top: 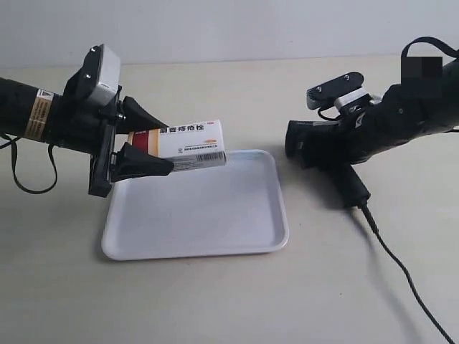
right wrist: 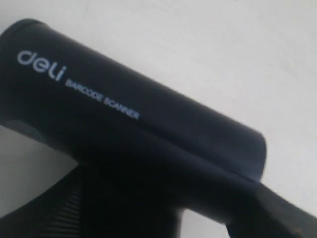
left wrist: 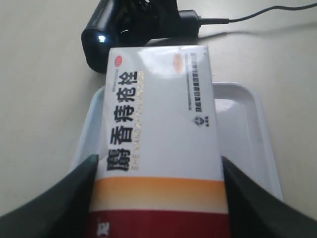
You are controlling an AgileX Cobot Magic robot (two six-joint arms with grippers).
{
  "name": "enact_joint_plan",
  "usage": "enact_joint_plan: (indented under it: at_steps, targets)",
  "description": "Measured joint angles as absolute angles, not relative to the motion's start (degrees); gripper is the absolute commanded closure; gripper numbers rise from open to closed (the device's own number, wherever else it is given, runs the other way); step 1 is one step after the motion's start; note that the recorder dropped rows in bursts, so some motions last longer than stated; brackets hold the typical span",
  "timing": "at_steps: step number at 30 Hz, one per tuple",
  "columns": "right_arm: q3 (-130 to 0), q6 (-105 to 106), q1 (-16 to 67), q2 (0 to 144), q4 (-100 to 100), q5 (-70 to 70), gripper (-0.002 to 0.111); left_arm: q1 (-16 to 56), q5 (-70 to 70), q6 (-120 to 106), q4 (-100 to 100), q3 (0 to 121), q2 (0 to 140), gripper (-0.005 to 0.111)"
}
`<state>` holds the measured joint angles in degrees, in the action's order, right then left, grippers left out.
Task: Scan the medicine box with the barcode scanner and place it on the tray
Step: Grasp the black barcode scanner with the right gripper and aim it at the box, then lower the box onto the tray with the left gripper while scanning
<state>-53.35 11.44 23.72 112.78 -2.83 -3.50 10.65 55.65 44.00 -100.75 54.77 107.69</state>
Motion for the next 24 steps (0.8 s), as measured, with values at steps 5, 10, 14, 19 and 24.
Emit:
enact_joint_plan:
  at_steps: [5, 10, 14, 19, 24]
  targets:
    - [-53.22, 13.15, 23.72, 104.82, 0.5, -12.91, 0.108, 10.65, 55.65, 43.9, -100.75, 54.77, 107.69, 0.106]
    - [-48.59, 12.55, 23.72, 96.01, 5.47, -16.94, 0.108, 10.65, 55.57, 43.9, -100.75, 54.77, 108.93, 0.106]
    - [-48.33, 12.33, 23.72, 95.41, 9.7, -16.59, 0.108, 10.65, 54.97, 42.89, -100.75, 54.77, 110.84, 0.106]
    - [-48.33, 10.96, 23.72, 95.78, 13.0, -14.11, 0.108, 10.65, 54.69, 41.37, -100.75, 54.77, 111.07, 0.106]
    - [-48.33, 10.96, 23.72, 99.42, 13.49, -12.13, 0.108, 10.65, 53.46, 40.73, -100.75, 54.77, 112.69, 0.106]
